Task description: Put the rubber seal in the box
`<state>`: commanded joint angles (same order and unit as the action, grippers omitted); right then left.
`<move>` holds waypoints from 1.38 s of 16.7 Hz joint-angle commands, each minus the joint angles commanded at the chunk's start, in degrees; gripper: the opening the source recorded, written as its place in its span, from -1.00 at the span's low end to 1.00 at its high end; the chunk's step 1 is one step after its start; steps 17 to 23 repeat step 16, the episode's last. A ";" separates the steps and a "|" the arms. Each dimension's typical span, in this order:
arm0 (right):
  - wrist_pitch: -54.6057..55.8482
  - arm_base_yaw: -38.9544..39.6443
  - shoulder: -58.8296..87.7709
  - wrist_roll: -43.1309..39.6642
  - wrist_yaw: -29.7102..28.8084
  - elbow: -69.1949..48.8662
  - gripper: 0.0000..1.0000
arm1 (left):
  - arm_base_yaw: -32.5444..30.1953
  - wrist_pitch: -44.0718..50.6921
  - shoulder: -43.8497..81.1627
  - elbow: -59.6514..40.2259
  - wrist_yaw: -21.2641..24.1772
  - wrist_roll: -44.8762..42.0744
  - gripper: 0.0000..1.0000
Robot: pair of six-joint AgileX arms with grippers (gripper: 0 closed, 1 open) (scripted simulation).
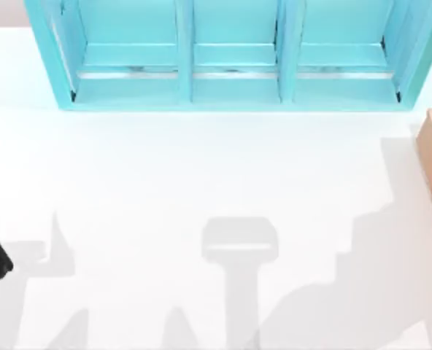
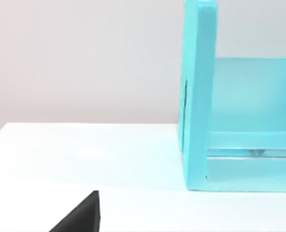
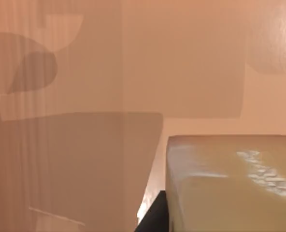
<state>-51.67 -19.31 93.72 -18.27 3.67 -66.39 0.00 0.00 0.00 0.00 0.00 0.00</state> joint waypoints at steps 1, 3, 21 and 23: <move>0.00 0.00 0.00 0.00 0.00 0.00 -0.40 | 0.00 0.00 0.00 0.00 0.00 0.00 1.00; 0.00 0.00 0.00 0.00 0.00 0.00 -0.10 | 0.00 0.00 0.00 0.00 0.00 0.00 1.00; 0.00 0.00 0.00 0.00 0.00 0.00 1.00 | 0.00 0.00 0.00 0.00 0.00 0.00 1.00; 0.00 0.00 0.00 0.00 0.00 0.00 1.00 | 0.00 0.00 0.00 0.00 0.00 0.00 1.00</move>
